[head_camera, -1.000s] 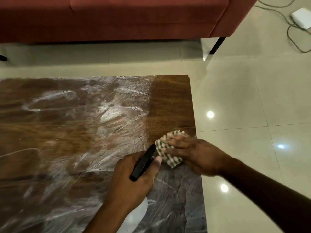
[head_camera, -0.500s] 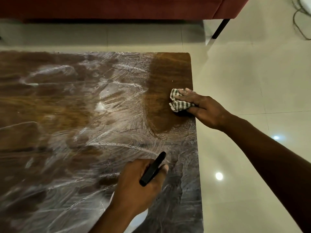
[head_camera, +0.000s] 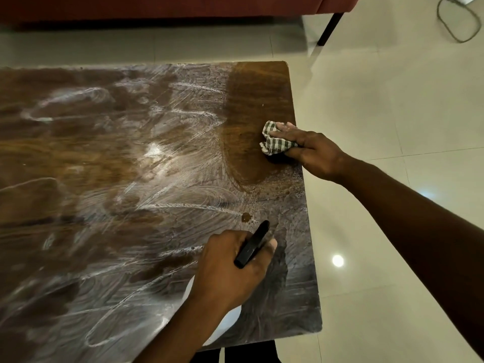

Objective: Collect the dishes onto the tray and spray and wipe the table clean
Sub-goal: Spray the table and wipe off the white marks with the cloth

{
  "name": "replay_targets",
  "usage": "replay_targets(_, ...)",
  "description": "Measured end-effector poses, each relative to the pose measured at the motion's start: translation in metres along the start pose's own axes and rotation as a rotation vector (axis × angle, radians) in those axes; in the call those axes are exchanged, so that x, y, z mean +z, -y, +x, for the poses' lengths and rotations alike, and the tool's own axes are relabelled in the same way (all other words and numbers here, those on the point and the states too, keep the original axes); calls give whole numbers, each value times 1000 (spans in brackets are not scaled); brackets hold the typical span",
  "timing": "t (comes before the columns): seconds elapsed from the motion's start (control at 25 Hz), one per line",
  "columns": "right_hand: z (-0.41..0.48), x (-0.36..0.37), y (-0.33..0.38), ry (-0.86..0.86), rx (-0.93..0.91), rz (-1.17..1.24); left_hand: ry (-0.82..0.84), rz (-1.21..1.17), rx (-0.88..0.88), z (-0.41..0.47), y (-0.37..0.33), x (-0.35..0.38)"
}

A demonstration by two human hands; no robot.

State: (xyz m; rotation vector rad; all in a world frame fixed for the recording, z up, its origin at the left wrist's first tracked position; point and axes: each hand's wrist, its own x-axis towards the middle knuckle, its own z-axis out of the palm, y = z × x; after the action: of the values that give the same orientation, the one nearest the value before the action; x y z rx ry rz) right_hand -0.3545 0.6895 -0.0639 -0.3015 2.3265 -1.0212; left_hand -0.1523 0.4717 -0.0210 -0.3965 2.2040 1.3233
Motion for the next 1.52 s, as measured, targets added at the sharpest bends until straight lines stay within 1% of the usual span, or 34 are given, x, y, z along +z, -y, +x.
replay_targets(0.2,-18,10,-7,5,-44,-48,7,-2,12,-5,1,6)
replay_targets(0.36,-49,21,-22,49,-121,-124,-1,113,37,-8,0,9)
replay_targets(0.48,-89,46,-28,128,-237,-330,12,53,33,-9,4,9)
replay_targets(0.56,-123,60,-36,194,-366,-473,36,32,32,-11,9,6)
replay_targets(0.6,-134,59,-42,209,-415,-510,41,37,32,-12,12,4)
replay_targets(0.64,-138,52,-46,195,-419,-508,36,35,32,-13,14,3)
replay_targets(0.68,-131,44,-49,138,-377,-486,26,28,29,-14,16,1)
replay_targets(0.8,-77,38,-28,-107,-111,-406,-2,5,7,-16,18,-4)
replay_targets(0.84,-57,46,-12,-149,-49,-383,-20,-18,-10,-18,18,-6)
replay_targets(0.88,-44,60,4,-144,-30,-372,-42,-43,-30,-19,18,-9)
replay_targets(0.92,-41,76,19,-96,-63,-380,-64,-63,-47,-20,19,-12)
replay_targets(1.0,-65,114,30,86,-249,-454,-77,-53,-36,-23,23,-20)
replay_targets(1.08,-111,135,17,232,-438,-514,-53,8,4,-25,26,-27)
replay_targets(1.12,-127,130,7,255,-484,-543,-37,27,16,-27,27,-30)
replay_targets(1.16,-134,118,-5,240,-481,-558,-29,33,23,-27,29,-32)
replay_targets(1.2,-133,105,-15,176,-423,-557,-25,33,25,-28,31,-33)
replay_targets(1.24,-126,91,-21,84,-329,-526,-20,32,30,-29,33,-32)
replay_targets(1.32,-105,71,-21,-124,-96,-384,-9,30,52,-36,35,-27)
replay_targets(1.36,-95,70,-14,-198,-4,-310,3,43,72,-40,37,-23)
replay_targets(1.4,-90,75,-6,-231,54,-265,19,67,94,-44,39,-18)
replay_targets(1.44,-92,84,1,-220,68,-252,37,100,109,-49,42,-14)
replay_targets(1.52,-117,104,0,-102,-11,-279,67,125,107,-61,51,-3)
